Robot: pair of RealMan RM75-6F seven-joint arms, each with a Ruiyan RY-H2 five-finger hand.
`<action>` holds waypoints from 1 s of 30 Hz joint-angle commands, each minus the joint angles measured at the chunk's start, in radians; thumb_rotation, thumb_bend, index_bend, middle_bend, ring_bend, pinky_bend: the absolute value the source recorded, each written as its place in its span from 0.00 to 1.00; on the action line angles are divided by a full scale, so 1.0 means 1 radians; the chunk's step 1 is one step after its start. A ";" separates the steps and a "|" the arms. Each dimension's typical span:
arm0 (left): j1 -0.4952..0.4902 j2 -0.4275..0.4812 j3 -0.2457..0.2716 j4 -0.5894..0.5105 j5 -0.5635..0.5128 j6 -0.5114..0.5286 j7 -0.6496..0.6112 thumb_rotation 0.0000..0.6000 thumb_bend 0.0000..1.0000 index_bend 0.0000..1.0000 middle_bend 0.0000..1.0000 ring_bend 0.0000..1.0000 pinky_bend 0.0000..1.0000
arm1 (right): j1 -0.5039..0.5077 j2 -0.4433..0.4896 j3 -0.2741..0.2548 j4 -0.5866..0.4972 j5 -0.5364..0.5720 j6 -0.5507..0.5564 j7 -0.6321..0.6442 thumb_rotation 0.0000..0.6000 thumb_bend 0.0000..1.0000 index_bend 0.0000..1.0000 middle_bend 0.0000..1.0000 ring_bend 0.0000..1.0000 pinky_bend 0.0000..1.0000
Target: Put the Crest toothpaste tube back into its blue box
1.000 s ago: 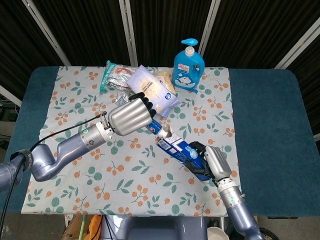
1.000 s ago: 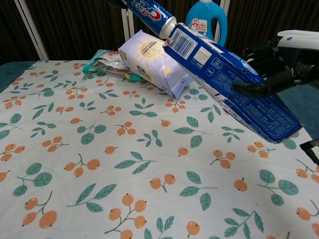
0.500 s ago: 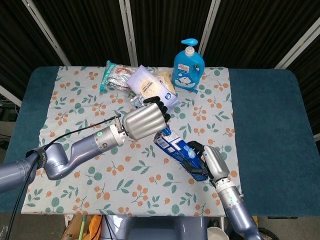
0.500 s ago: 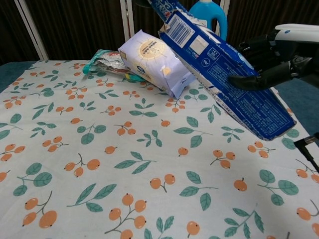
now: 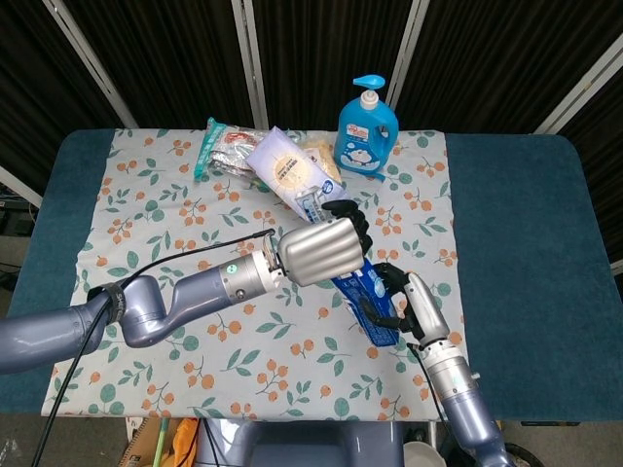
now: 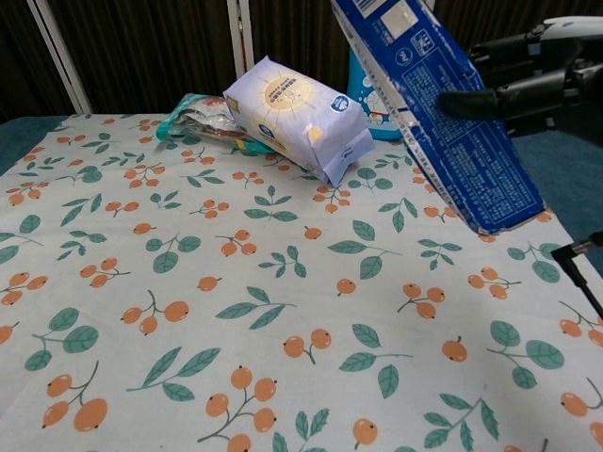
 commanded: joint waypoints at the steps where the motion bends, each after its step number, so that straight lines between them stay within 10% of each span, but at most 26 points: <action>1: -0.010 -0.017 -0.020 0.012 0.007 0.026 0.035 1.00 0.34 0.38 0.43 0.39 0.50 | -0.018 0.001 0.032 -0.013 0.001 -0.005 0.090 1.00 0.41 0.58 0.64 0.62 0.54; 30: 0.000 -0.073 -0.144 0.019 0.024 0.302 0.063 1.00 0.13 0.26 0.32 0.34 0.35 | -0.108 -0.047 0.077 0.063 -0.205 -0.084 0.688 1.00 0.41 0.59 0.65 0.62 0.54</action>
